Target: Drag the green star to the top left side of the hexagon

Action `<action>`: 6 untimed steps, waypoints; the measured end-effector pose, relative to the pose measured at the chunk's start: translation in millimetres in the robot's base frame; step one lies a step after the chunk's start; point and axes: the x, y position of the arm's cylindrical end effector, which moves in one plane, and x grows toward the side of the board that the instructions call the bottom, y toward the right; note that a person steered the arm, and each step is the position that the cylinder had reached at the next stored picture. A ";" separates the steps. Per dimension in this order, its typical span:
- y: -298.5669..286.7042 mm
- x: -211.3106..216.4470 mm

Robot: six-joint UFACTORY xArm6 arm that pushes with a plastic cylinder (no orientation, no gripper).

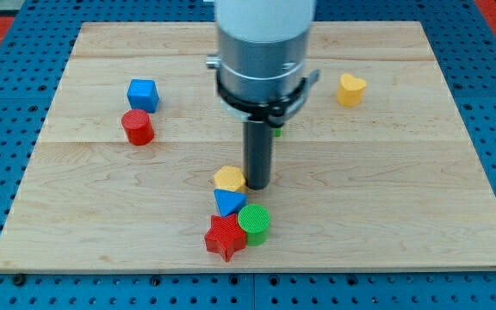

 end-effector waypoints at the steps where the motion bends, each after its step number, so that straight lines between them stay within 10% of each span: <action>1: 34.1 -31.7; 3: 54.7 -119.2; 6: -41.3 -58.3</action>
